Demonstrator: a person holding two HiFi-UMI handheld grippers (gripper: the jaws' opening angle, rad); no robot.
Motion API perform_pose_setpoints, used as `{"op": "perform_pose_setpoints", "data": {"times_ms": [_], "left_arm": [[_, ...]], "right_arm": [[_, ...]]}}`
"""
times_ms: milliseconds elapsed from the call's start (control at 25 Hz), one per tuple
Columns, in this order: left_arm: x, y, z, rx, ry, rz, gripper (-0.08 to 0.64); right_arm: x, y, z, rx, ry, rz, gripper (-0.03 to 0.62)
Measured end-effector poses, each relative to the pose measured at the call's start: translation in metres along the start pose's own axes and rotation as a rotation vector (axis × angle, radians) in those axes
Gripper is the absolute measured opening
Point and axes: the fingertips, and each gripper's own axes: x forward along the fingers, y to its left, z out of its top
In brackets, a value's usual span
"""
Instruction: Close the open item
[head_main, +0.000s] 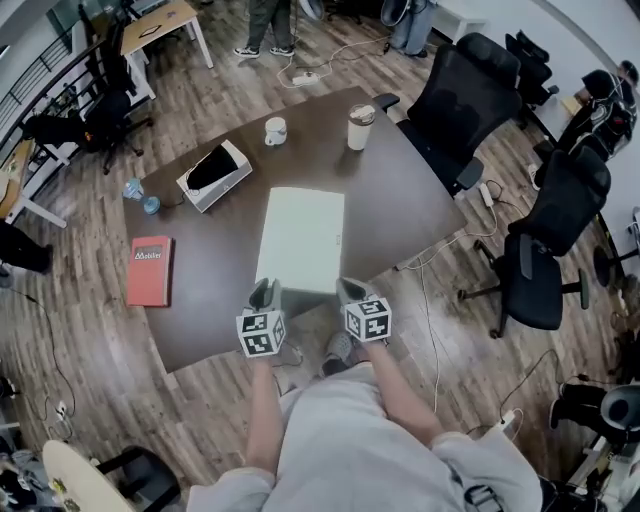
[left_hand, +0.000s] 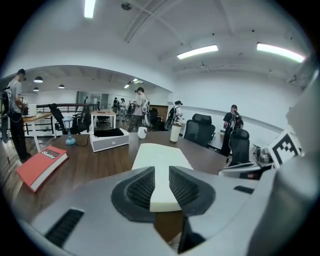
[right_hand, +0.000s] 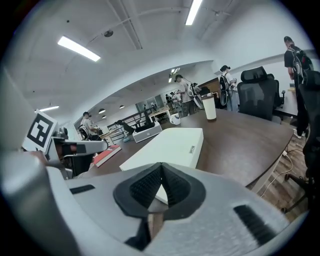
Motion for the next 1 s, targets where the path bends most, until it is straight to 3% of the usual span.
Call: {"op": "perform_pose_setpoints", "data": {"times_ms": [360,560,760,1000], "left_arm": [[-0.072,-0.017,-0.032,-0.032,-0.029,0.005,0.077],[-0.106,-0.026,-0.042,-0.082,-0.071,0.014,0.034],[-0.138,-0.037,-0.054,-0.112,-0.100,0.003,0.005],[-0.169,-0.051,-0.064,-0.137,-0.131,-0.033,0.005]], "right_arm": [[-0.048,0.034,-0.027,-0.008,-0.016,-0.009,0.000],[-0.081,0.034,-0.044,0.017,-0.025,-0.015,0.000],[-0.115,0.050,-0.053,0.027,-0.054,0.037,0.000],[-0.145,0.077,-0.059,-0.060,-0.065,0.082,0.000]]}}
